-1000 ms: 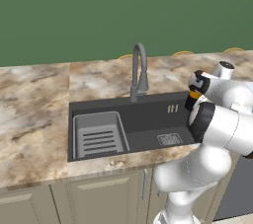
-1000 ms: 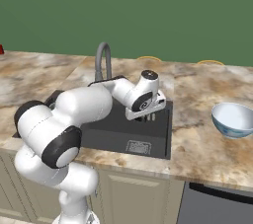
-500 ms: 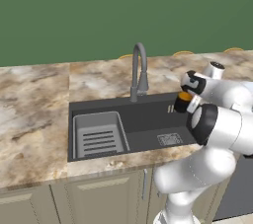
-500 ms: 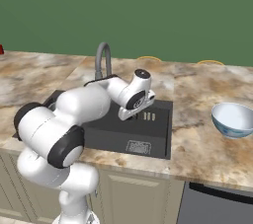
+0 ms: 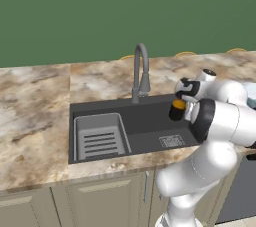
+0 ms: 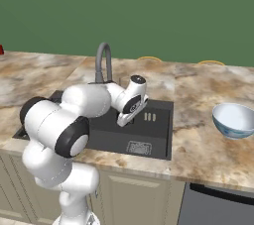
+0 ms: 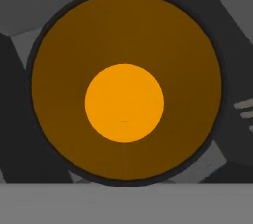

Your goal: Pick the mug and place it in the sink. Pick the bowl and place it in the open cabinet and then close the cabinet.

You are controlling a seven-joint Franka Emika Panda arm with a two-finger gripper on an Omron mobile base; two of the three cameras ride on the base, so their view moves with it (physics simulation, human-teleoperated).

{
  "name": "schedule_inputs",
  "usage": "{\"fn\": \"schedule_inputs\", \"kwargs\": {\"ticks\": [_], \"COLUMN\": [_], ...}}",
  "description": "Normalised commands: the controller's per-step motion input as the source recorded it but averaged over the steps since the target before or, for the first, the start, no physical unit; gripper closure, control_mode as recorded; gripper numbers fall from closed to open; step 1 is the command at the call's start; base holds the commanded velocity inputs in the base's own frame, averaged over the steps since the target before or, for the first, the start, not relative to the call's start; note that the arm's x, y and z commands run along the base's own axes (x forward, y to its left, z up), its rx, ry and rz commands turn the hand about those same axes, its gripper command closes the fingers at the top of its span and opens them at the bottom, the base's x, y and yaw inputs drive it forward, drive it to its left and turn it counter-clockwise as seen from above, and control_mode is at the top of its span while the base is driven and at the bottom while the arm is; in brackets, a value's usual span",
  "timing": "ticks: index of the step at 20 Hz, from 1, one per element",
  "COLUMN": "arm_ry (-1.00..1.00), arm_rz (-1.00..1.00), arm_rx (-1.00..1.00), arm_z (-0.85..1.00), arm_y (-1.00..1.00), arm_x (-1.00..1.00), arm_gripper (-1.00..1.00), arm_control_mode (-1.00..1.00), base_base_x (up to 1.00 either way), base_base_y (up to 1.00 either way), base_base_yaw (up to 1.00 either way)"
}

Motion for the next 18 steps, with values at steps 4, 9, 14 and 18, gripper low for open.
{"fn": "schedule_inputs", "kwargs": {"ticks": [4,9,14,18], "arm_ry": [-0.01,-0.03,-0.01,0.00], "arm_rz": [0.22,0.22,0.19,0.15], "arm_rx": [0.00,-0.01,-0.01,-0.04], "arm_z": [-0.36,-0.34,-0.36,-0.37], "arm_y": [0.00,0.00,0.00,0.02], "arm_x": [0.11,0.13,0.16,0.17], "arm_gripper": [1.00,1.00,1.00,1.00], "arm_control_mode": [-1.00,-1.00,-1.00,-1.00], "base_base_x": [0.00,0.00,0.00,0.00], "base_base_y": [0.00,0.00,0.00,0.00], "base_base_yaw": [0.00,0.00,0.00,0.00]}}
